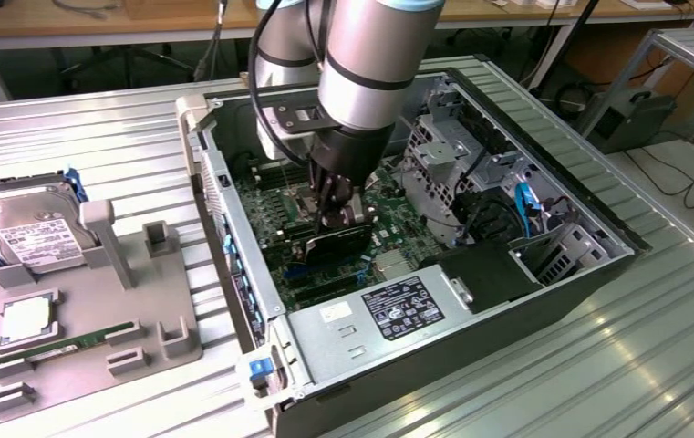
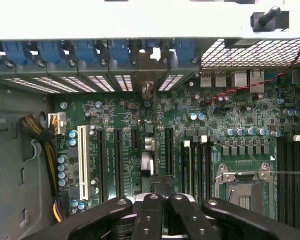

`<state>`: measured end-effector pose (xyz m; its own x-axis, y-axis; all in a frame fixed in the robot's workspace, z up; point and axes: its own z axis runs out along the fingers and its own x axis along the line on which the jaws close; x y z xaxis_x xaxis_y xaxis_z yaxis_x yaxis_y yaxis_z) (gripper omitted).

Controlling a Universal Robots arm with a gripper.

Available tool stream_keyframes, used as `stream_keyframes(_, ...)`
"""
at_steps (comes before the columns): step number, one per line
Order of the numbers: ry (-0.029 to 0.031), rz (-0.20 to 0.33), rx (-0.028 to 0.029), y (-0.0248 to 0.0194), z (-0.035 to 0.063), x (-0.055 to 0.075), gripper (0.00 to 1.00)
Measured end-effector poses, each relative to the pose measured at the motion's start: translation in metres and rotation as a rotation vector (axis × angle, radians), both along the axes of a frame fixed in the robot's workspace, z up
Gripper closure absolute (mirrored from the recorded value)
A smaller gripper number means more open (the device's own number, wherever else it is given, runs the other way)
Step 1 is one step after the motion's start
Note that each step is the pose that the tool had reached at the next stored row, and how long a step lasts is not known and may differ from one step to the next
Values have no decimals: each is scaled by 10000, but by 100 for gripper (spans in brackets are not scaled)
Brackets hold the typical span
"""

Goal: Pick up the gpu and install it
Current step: 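Press down on the gpu until it lock into place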

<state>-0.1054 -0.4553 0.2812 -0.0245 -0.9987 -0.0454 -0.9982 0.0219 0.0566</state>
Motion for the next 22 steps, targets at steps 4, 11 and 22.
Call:
stream_keyframes(4,0,0,-32,9,-55,-13,89)
stream_keyframes(11,0,0,-54,9,-74,-25,89)
stream_keyframes(22,-3,0,-57,9,-101,-36,89)
